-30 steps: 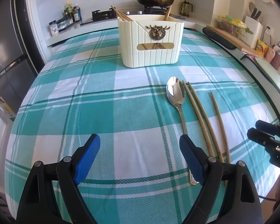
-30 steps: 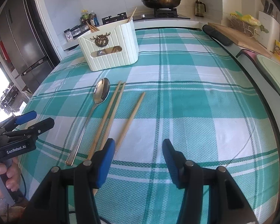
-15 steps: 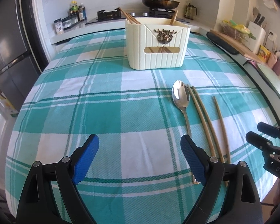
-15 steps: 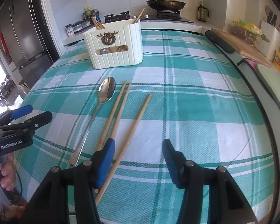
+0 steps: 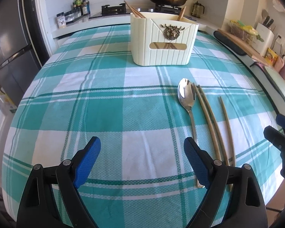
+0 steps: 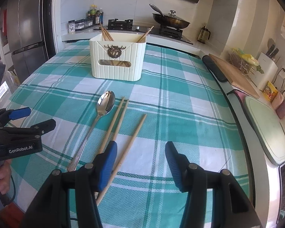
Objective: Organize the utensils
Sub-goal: 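Withdraw both tools back over the metal spoon and remaining chopsticks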
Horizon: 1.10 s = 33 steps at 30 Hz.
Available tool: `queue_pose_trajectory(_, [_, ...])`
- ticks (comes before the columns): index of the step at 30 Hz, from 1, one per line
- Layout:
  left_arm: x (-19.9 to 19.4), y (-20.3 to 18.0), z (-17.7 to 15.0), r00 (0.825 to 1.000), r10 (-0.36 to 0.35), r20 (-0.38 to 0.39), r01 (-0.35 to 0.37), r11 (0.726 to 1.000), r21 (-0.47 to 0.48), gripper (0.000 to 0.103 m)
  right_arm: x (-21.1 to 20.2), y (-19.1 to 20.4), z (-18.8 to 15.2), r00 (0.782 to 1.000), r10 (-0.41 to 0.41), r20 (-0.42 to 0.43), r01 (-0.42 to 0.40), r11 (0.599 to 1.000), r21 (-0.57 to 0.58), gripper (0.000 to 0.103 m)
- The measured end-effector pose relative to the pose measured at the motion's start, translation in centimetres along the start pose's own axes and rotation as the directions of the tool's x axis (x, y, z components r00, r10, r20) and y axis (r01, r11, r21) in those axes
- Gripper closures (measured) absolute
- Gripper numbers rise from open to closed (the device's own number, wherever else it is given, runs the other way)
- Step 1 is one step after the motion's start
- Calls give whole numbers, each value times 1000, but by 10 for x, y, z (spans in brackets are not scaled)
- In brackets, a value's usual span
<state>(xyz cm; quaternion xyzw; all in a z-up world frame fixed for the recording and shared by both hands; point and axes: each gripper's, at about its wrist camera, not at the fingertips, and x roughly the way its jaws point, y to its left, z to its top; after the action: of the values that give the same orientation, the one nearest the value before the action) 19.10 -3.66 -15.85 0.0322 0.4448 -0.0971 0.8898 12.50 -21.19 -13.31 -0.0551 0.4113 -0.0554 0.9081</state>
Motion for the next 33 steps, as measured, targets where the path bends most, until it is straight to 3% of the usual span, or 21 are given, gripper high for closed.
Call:
queue_pose_trajectory(12, [13, -3, -2, 999, 3, -38, -2, 1000, 5, 13, 13, -8, -6, 1000, -5, -31, 5, 1000, 14, 49])
queue_pose_trajectory(19, [36, 2, 5, 989, -114, -89, 111, 993, -46, 13, 25, -19, -11, 999, -2, -53, 5, 999, 42, 49])
queue_pose_trajectory(24, [50, -11, 19, 985, -141, -100, 139, 990, -26, 13, 36, -34, -19, 996, 0, -85, 8, 996, 92, 49])
queue_pose_trajectory(30, [73, -40, 29, 986, -118, -115, 122, 992, 25, 13, 38, -34, -24, 996, 6, -87, 3, 995, 96, 49])
queue_pose_trajectory(33, [84, -55, 29, 995, -24, -96, 32, 995, 91, 12, 39, -33, -25, 996, 8, -90, 0, 996, 94, 49])
